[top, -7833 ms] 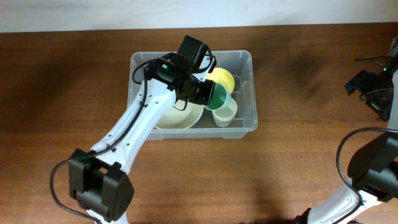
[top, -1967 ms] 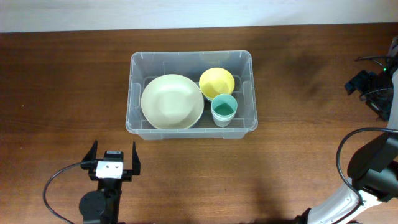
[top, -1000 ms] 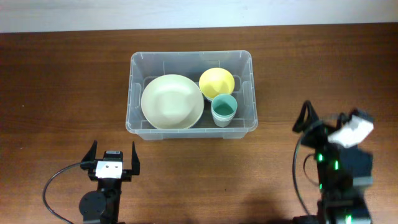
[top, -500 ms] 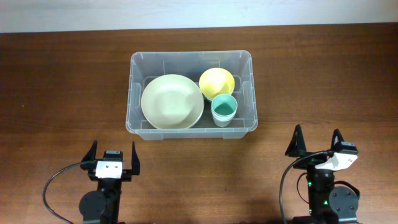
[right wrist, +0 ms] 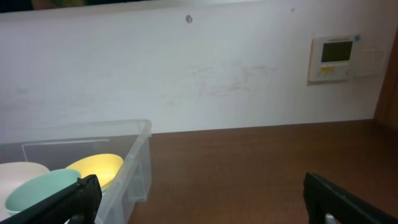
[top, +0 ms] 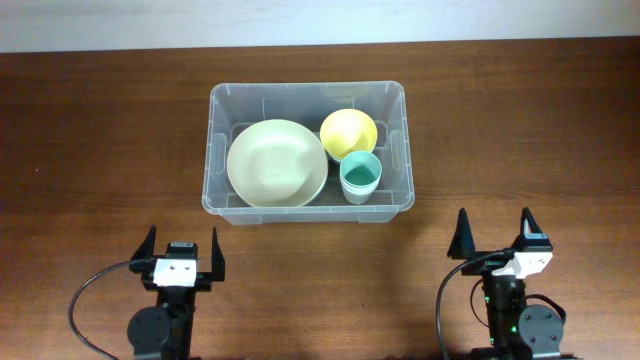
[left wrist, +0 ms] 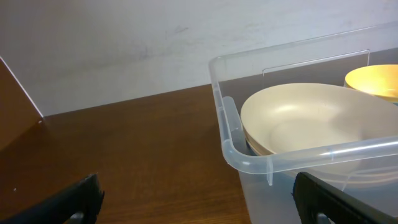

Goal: Pack container

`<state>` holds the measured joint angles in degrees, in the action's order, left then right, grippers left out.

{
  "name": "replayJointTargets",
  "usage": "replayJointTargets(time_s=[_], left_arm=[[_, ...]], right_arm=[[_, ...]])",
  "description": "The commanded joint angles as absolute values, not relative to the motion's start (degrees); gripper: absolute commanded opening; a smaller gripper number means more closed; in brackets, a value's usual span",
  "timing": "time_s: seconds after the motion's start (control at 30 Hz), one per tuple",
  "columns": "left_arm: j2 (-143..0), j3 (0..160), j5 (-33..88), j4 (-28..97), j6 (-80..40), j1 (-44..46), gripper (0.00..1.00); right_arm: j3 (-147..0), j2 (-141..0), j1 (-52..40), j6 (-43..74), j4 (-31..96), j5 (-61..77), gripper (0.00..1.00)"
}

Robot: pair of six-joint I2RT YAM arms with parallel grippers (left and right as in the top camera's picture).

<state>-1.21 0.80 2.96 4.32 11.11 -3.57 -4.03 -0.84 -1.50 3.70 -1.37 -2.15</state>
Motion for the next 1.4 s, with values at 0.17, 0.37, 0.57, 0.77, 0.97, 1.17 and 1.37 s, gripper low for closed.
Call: replayJointTargets(time_s=[0.17,0.37,0.57,0.77,0.97,1.17,1.37], left_arm=[[-0.67,0.51,2.74,4.58,10.57,-3.81,1.0],[-0.67,0.51,2.74,4.58,10.57,-3.81,1.0],[-0.67,0.54,2.74,4.58,10.57,-3.81,1.0],[-0.67,0.51,2.74,4.58,10.57,-3.81,1.0],[-0.67,0.51,2.74,4.58,10.57,-3.81,1.0],[-0.67,0.54,2.74,4.58,10.57,-3.81,1.0],[-0.67,0.51,2.74,4.58,10.57,-3.81,1.0]], right_arm=[[-0.32,-0.19,-1.87,2.81,0.12,-0.6,0.99],[-0.32,-0.19,-1.87,2.81,4.71,-0.58,0.99],[-0.32,-0.21,-1.87,2.81,4.62,-0.6,0.99],[-0.32,-0.21,-1.87,2.81,4.62,-0.6,0.99],[-0.32,-0.21,-1.87,2.81,4.62,-0.6,0.99],[-0.32,-0.21,-1.87,2.81,4.62,-0.6,0.99],[-0.32,-0.21,-1.87,2.79,4.62,-0.6,0.99]])
